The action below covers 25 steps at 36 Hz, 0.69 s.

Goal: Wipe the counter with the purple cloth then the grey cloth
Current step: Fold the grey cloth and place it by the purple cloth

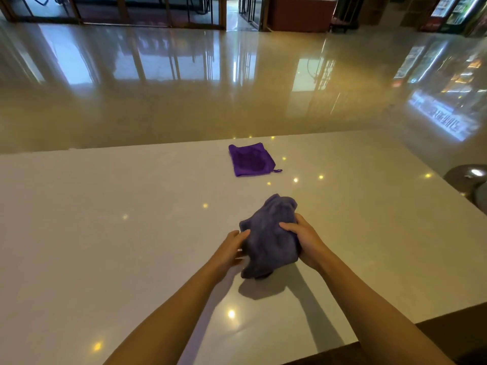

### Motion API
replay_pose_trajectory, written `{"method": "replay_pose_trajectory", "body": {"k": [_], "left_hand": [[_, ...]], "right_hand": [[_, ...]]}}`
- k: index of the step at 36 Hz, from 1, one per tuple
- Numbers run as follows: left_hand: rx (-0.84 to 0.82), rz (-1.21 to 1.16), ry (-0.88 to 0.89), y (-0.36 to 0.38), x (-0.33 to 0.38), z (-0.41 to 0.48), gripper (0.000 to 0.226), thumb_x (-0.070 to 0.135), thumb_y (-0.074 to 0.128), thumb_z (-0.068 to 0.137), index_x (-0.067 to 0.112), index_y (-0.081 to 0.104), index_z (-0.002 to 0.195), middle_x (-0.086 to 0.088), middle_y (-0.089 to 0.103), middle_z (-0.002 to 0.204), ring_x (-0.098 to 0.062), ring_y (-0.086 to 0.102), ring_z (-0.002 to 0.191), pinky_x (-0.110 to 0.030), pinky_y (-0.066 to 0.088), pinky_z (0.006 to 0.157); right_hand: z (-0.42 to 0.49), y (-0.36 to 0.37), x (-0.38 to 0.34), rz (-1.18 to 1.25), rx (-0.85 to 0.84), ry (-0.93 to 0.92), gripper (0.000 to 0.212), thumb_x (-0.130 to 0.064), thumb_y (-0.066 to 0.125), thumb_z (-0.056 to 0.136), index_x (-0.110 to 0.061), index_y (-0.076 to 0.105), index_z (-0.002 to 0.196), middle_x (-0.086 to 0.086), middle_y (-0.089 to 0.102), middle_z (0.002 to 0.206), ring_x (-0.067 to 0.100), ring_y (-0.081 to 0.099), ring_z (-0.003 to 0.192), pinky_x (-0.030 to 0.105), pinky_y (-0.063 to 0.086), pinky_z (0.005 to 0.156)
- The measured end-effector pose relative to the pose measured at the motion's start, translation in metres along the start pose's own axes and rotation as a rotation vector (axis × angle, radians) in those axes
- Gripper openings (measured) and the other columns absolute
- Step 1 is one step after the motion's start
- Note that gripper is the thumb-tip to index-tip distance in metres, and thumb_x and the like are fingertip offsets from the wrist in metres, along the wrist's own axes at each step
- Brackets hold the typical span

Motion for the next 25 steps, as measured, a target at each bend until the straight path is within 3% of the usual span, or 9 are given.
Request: {"method": "replay_pose_trajectory", "body": {"k": [2, 5, 9, 12, 16, 18, 20, 22, 25], "left_hand": [[-0.009, -0.101, -0.078, 0.017, 0.006, 0.01, 0.031, 0.046, 0.054, 0.085, 0.019, 0.058, 0.099, -0.011, 0.06, 0.122, -0.026, 0.059, 0.11, -0.032, 0.051, 0.078], [-0.036, -0.195, -0.068, 0.032, 0.009, 0.028, 0.026, 0.044, 0.056, 0.083, 0.02, 0.062, 0.093, 0.0, 0.069, 0.094, -0.015, 0.067, 0.082, -0.029, 0.051, 0.065], [-0.091, -0.386, -0.055, 0.046, 0.023, 0.043, 0.019, 0.02, 0.061, 0.074, 0.015, 0.066, 0.091, -0.006, 0.074, 0.075, -0.019, 0.071, 0.067, -0.029, 0.056, 0.053], [-0.061, -0.348, 0.036, 0.051, 0.038, 0.059, 0.033, 0.002, 0.05, 0.084, 0.03, 0.059, 0.101, -0.001, 0.07, 0.09, -0.016, 0.07, 0.073, -0.034, 0.057, 0.06], [-0.004, -0.281, 0.144, 0.058, 0.065, 0.08, 0.061, -0.007, 0.048, 0.085, 0.034, 0.041, 0.129, -0.006, 0.058, 0.113, -0.025, 0.066, 0.094, -0.038, 0.055, 0.07], [0.024, -0.217, 0.21, 0.062, 0.079, 0.095, 0.056, 0.003, 0.054, 0.086, 0.032, 0.04, 0.131, -0.006, 0.058, 0.117, -0.024, 0.061, 0.105, -0.035, 0.053, 0.075], [0.054, -0.138, 0.249, 0.067, 0.095, 0.112, 0.037, 0.022, 0.054, 0.09, 0.024, 0.045, 0.126, -0.006, 0.058, 0.118, -0.017, 0.061, 0.099, -0.029, 0.051, 0.077], [0.101, -0.048, 0.246, 0.069, 0.105, 0.131, 0.046, 0.029, 0.053, 0.09, 0.018, 0.04, 0.133, -0.009, 0.055, 0.127, -0.016, 0.059, 0.1, -0.032, 0.049, 0.087], [0.115, 0.045, 0.254, 0.072, 0.115, 0.156, 0.061, 0.031, 0.057, 0.088, 0.032, 0.027, 0.14, 0.001, 0.047, 0.137, -0.021, 0.049, 0.122, -0.042, 0.042, 0.104]], "right_hand": [[0.005, -0.003, -0.008, 0.084, -0.06, -0.015, 0.039, -0.005, 0.047, 0.091, -0.002, 0.041, 0.129, 0.007, 0.059, 0.095, 0.021, 0.06, 0.083, 0.035, 0.051, 0.073], [0.012, -0.012, -0.021, 0.201, -0.12, -0.025, 0.037, -0.006, 0.046, 0.091, -0.004, 0.043, 0.128, 0.009, 0.06, 0.098, 0.024, 0.06, 0.088, 0.037, 0.05, 0.075], [0.023, -0.031, -0.033, 0.293, -0.184, -0.045, 0.032, -0.008, 0.05, 0.088, -0.011, 0.053, 0.119, 0.012, 0.062, 0.118, 0.028, 0.058, 0.112, 0.035, 0.05, 0.088], [0.035, -0.048, -0.045, 0.265, -0.182, -0.054, 0.043, -0.004, 0.052, 0.083, -0.01, 0.048, 0.125, 0.014, 0.058, 0.124, 0.031, 0.055, 0.117, 0.037, 0.05, 0.089], [0.054, -0.073, -0.061, 0.158, -0.142, -0.06, 0.039, 0.002, 0.054, 0.08, -0.01, 0.047, 0.117, 0.013, 0.061, 0.113, 0.027, 0.062, 0.101, 0.029, 0.055, 0.066], [0.065, -0.085, -0.068, 0.107, -0.111, -0.058, 0.033, 0.005, 0.055, 0.079, -0.013, 0.048, 0.107, 0.011, 0.062, 0.105, 0.024, 0.064, 0.092, 0.028, 0.055, 0.058], [0.078, -0.095, -0.077, 0.04, -0.076, -0.063, 0.03, 0.004, 0.055, 0.08, -0.015, 0.047, 0.101, 0.01, 0.061, 0.102, 0.023, 0.064, 0.086, 0.029, 0.054, 0.057], [0.091, -0.103, -0.086, -0.077, -0.029, -0.086, 0.03, 0.0, 0.056, 0.082, -0.02, 0.046, 0.101, 0.006, 0.058, 0.104, 0.022, 0.063, 0.086, 0.027, 0.052, 0.054], [0.113, -0.112, -0.1, -0.269, 0.069, -0.136, 0.034, -0.007, 0.057, 0.085, -0.022, 0.04, 0.11, 0.006, 0.054, 0.111, 0.02, 0.061, 0.088, 0.025, 0.051, 0.059]]}}
Point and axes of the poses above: each hand's wrist, its own z-axis towards the middle knuckle, its own y-axis out of the palm, x = y × z, the point moved 3 cm from there along z, towards the middle knuckle
